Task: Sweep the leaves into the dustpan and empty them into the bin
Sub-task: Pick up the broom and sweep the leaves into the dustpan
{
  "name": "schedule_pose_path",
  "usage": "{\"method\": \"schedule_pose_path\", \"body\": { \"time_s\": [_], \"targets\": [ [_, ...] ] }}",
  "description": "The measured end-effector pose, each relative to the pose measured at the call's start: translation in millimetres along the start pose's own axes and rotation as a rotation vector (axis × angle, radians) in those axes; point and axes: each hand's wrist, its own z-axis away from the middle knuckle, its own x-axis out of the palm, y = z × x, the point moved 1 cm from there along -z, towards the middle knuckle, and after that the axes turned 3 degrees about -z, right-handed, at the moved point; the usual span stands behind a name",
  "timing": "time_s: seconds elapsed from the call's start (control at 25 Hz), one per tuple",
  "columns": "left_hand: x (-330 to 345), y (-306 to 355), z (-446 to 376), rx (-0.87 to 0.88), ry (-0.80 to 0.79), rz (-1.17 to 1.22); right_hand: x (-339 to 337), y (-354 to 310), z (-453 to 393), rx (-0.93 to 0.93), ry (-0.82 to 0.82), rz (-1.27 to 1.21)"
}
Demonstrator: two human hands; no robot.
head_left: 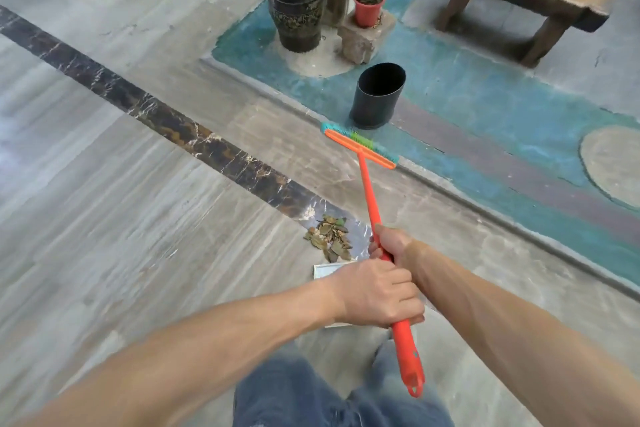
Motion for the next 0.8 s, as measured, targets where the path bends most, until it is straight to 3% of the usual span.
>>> {"method": "schedule_pose_path", "body": {
  "time_s": [0.16, 0.36, 0.44, 0.64, 0.72, 0.8],
  "targets": [
    [62.1, 65.3, -51.1, -0.166, -0.054, -0.033, -75.7, 20.5, -3.0, 0.049, -0.004, 0.155],
    [125.3, 130.8, -83.6, -0.939, -0.129, 0.152, -132.1, 9.7, -19.5, 0.057, 0.017, 0.331],
    [138.7, 143.2, -78.7, -1.126, -0.171, 0.160, -140.2, 7.8, -36.4, 0.026, 0.045, 0.441],
    [167.1, 113.0, 18.8, -1.806, -0.379, -0.028, -165.5, 19.2, -81.5, -0.022, 0.107, 0.616],
    [184.9, 104.1, 60.4, -2.075, -0.440, 0.227, -172.7, 20.5, -104.4, -0.081, 0.128, 0.707],
    [203.6, 103.3, 74.3, -2.151, -0.346, 0.573, -176.9, 30.2, -122.4, -0.100, 0.152, 0.724]
  ]
}}
